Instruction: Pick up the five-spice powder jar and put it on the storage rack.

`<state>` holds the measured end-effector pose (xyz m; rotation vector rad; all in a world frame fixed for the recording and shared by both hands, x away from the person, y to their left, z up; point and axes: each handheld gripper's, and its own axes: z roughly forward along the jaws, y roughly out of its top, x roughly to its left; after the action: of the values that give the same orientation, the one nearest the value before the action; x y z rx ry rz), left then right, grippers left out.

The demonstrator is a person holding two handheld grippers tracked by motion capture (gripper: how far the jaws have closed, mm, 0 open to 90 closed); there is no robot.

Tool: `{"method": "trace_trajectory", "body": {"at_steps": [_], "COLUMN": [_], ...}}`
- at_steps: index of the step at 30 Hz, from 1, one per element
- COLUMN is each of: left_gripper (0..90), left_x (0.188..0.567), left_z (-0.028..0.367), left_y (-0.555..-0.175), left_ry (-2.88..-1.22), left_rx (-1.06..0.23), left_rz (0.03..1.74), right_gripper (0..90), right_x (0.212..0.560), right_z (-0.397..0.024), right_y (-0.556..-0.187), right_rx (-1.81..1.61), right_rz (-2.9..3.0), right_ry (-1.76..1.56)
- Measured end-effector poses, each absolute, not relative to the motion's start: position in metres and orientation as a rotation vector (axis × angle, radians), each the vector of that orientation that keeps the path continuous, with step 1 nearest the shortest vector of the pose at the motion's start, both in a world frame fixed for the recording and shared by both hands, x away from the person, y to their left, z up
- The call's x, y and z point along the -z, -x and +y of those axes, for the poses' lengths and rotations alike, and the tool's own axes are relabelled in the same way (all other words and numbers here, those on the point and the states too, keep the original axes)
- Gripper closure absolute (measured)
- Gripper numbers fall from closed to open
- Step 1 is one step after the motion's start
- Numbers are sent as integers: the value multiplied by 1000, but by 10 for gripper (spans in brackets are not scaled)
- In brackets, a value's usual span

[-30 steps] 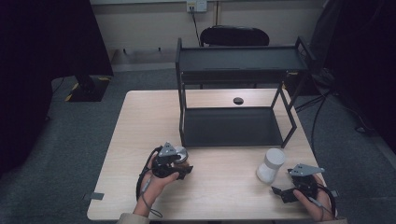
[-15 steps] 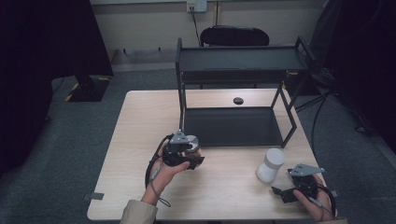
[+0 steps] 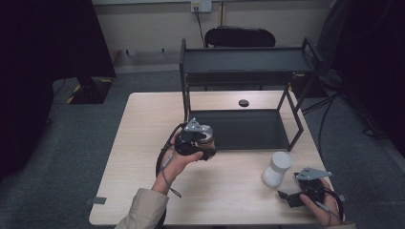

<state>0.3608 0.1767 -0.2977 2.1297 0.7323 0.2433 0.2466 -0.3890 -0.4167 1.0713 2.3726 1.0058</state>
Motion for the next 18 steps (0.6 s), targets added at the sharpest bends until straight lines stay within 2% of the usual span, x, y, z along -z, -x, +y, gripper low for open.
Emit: {"method": "trace_trajectory", "body": {"at_steps": [18], "left_gripper": [301], "left_x": [260], "left_z": [159], "left_y": [-383], "left_ry": [-2149], "left_rx": [-264], "left_rz": [714], "right_gripper": [0], "right_x": [417], "right_z": [-389], "right_y": [-247], "right_rx": [-1006], "right_rz": [2373], "right_ry": [-1072]}}
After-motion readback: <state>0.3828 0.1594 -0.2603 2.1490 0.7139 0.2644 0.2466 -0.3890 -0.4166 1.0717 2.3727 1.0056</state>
